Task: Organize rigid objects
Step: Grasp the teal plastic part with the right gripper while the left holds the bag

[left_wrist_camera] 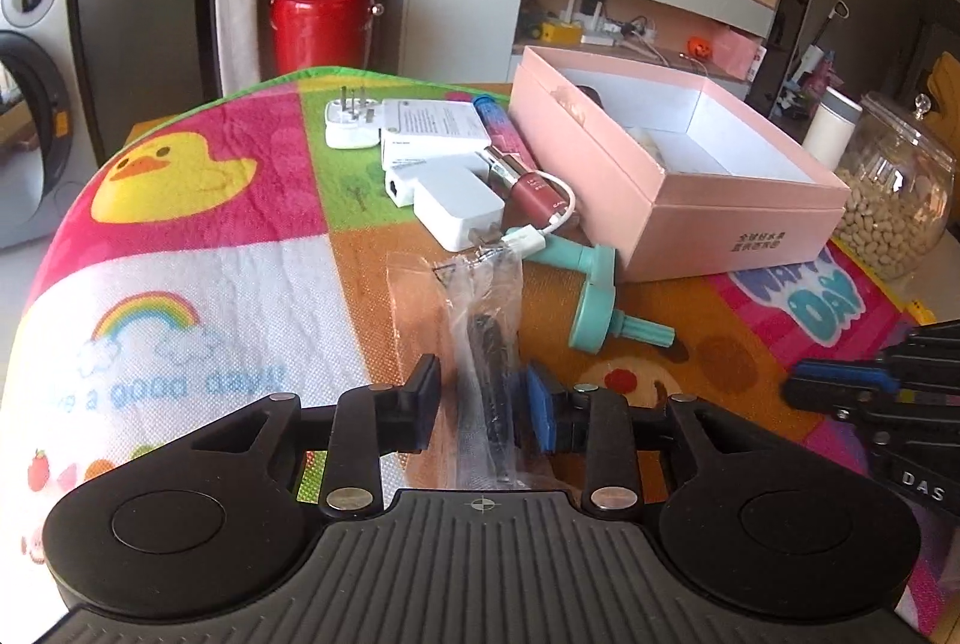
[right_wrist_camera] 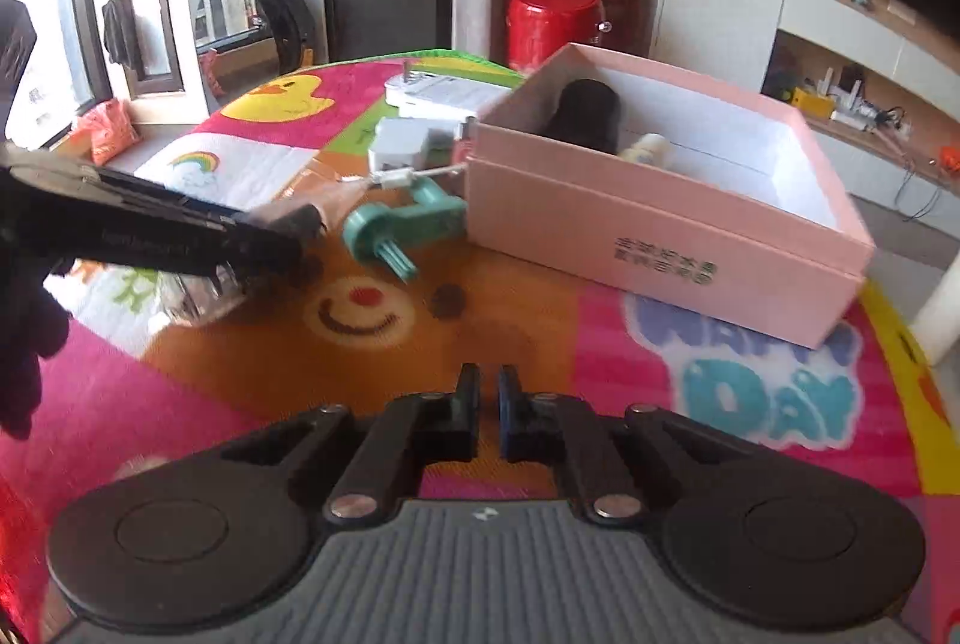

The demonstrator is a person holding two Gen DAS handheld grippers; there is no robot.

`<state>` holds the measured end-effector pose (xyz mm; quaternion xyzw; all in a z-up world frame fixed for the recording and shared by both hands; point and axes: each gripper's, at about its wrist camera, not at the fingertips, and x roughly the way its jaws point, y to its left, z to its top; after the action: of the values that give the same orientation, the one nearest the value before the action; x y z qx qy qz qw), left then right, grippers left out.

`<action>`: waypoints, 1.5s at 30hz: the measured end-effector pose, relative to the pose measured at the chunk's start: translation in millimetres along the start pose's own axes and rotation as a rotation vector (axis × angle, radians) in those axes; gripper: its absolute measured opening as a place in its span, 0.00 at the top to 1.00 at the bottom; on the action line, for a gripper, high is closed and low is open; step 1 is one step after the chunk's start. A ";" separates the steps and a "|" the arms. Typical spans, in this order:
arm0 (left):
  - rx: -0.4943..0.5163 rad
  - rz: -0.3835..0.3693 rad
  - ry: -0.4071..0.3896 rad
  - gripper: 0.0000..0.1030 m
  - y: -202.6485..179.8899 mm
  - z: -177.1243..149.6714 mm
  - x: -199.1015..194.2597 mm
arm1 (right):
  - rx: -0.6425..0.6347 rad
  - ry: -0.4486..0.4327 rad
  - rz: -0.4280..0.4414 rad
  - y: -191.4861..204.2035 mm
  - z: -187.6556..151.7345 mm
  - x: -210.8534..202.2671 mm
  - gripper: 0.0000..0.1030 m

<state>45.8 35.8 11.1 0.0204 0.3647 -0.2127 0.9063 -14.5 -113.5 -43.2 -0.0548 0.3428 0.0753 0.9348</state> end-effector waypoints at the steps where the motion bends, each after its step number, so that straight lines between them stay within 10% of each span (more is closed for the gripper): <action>1: 0.016 0.002 0.000 0.67 -3.7 -1.1 -0.8 | -0.027 -0.011 -0.029 -1.0 -5.0 -6.5 0.93; 3: 0.065 0.004 0.011 0.73 -9.7 -5.2 -5.8 | -0.070 -0.041 -0.048 -1.3 -10.5 -16.7 0.85; 5: 0.090 0.013 0.018 0.75 -9.7 -10.7 -14.2 | -0.051 -0.067 -0.026 0.1 -5.7 -19.3 0.56; 8: 0.071 0.024 0.026 0.76 2.6 -20.3 -26.5 | 0.043 -0.107 0.045 4.9 13.4 -9.2 0.48; 16: 0.011 -0.013 0.022 0.73 20.8 -27.3 -35.8 | 0.223 -0.005 0.099 32.0 60.6 63.4 0.59; 25: 0.030 -0.080 0.015 0.71 -5.3 -26.5 -30.7 | -0.016 0.050 0.152 8.1 -3.8 -9.3 0.72; 30: 0.082 -0.109 0.023 0.69 -43.5 -26.1 -19.4 | -0.183 0.004 -0.104 -15.5 -34.4 -36.4 0.32; 34: 0.123 -0.037 0.011 0.68 -61.3 -28.9 -15.7 | -0.177 -0.079 -0.411 -35.3 -44.2 -36.9 0.31; 39: 0.116 -0.025 0.000 0.68 -61.9 -30.3 -15.4 | 0.173 -0.033 -0.038 -57.4 -35.1 -47.0 0.26; 45: 0.109 -0.057 -0.002 0.68 -52.8 -30.6 -17.2 | 0.206 -0.061 -0.017 -37.2 -13.7 -29.3 0.22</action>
<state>-6.4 0.1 6.4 0.0591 0.3519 -0.2577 0.8979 -38.6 -155.3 -32.7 0.0407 0.3198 0.0333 0.9460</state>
